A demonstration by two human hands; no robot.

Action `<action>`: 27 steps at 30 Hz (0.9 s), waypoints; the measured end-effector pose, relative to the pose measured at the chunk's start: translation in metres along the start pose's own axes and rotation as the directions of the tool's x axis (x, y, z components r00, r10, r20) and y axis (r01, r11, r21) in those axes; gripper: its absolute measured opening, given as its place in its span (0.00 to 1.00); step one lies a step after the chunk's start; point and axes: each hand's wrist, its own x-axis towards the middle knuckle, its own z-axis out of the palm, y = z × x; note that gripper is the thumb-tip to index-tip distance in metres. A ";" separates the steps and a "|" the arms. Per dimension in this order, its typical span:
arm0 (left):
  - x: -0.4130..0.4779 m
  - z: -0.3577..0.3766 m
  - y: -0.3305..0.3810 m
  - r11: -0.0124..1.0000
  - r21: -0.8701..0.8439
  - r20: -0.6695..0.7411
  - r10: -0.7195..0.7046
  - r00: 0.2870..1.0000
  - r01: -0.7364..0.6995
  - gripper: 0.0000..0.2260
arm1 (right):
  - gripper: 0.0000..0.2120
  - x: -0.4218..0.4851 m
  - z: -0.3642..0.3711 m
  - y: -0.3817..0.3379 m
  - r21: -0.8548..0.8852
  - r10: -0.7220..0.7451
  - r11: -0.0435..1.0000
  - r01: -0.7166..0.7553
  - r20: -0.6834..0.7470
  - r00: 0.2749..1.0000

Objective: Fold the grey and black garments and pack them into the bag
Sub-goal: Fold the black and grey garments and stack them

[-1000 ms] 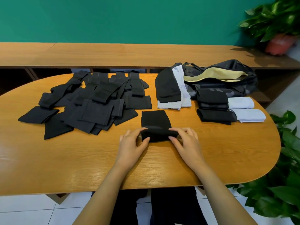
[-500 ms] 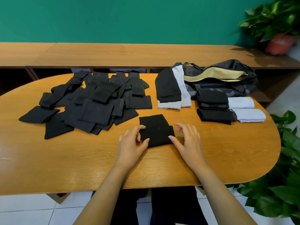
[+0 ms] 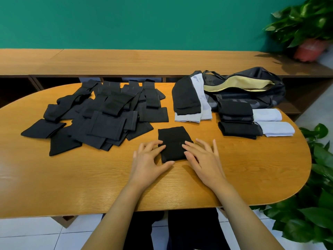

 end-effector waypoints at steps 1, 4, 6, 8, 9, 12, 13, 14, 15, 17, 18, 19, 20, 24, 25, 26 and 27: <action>0.000 0.000 0.000 1.000 0.018 0.011 0.002 1.000 -0.003 0.28 | 0.38 0.000 0.000 0.000 0.012 0.001 1.000 -0.001 0.007 1.000; 0.000 0.001 -0.001 1.000 0.018 0.004 0.002 1.000 -0.002 0.26 | 0.38 -0.001 -0.001 0.001 0.055 -0.005 0.998 0.004 0.013 1.000; -0.001 0.002 -0.001 1.000 -0.004 -0.014 0.002 1.000 -0.003 0.23 | 0.37 -0.002 -0.003 0.001 0.081 -0.015 0.997 0.015 0.006 1.000; -0.001 0.001 -0.001 0.999 -0.054 -0.036 -0.010 0.999 0.008 0.21 | 0.36 -0.003 -0.005 -0.001 0.082 -0.019 0.996 0.018 0.009 1.000; -0.001 0.000 0.000 0.997 -0.079 -0.042 -0.019 0.999 0.016 0.19 | 0.35 -0.003 -0.006 -0.002 0.078 -0.019 0.997 0.018 0.008 1.000; -0.001 -0.001 0.001 0.994 -0.111 -0.045 -0.026 0.999 0.021 0.17 | 0.27 -0.004 -0.004 -0.001 0.059 -0.033 0.998 0.035 -0.041 0.999; -0.001 -0.002 0.001 0.994 -0.111 -0.048 -0.020 0.999 0.015 0.16 | 0.24 -0.003 -0.003 0.000 0.055 -0.031 0.998 0.035 -0.067 0.997; -0.001 -0.002 0.001 0.994 -0.112 -0.052 -0.016 0.999 0.010 0.16 | 0.22 -0.003 -0.003 0.001 0.059 -0.025 0.998 0.030 -0.091 0.995; -0.001 -0.002 0.001 0.993 -0.118 -0.054 -0.015 0.998 0.008 0.15 | 0.20 -0.003 -0.002 0.002 0.070 -0.017 0.997 0.026 -0.113 0.993; -0.001 -0.002 0.001 0.990 -0.141 -0.053 -0.022 0.998 0.014 0.15 | 0.18 -0.003 -0.004 0.001 0.092 -0.011 0.995 0.025 -0.147 0.989; -0.001 -0.002 0.001 0.988 -0.156 -0.053 -0.027 0.998 0.019 0.15 | 0.18 -0.004 -0.005 0.000 0.101 -0.001 0.995 0.017 -0.158 0.987; -0.002 -0.002 0.001 0.985 -0.171 -0.052 -0.036 0.998 0.027 0.17 | 0.18 -0.004 -0.006 0.000 0.114 0.020 0.993 -0.001 -0.162 0.987; -0.001 -0.002 0.000 0.981 -0.187 -0.048 -0.053 0.997 0.043 0.18 | 0.18 -0.005 -0.007 -0.001 0.129 0.048 0.991 -0.027 -0.158 0.986; -0.002 0.000 -0.004 0.968 -0.218 -0.028 -0.132 0.991 0.123 0.21 | 0.22 -0.005 -0.007 -0.002 0.173 0.139 0.977 -0.123 -0.087 0.986; -0.003 0.000 -0.003 0.967 -0.227 -0.035 -0.129 0.991 0.117 0.21 | 0.22 -0.004 -0.006 -0.001 0.178 0.148 0.975 -0.133 -0.077 0.986; -0.003 0.000 -0.003 0.963 -0.243 -0.046 -0.127 0.991 0.113 0.21 | 0.23 -0.004 -0.006 -0.001 0.181 0.149 0.974 -0.132 -0.080 0.986; -0.003 -0.001 -0.002 0.958 -0.266 -0.059 -0.127 0.990 0.107 0.20 | 0.23 -0.004 -0.006 -0.001 0.184 0.143 0.975 -0.125 -0.092 0.985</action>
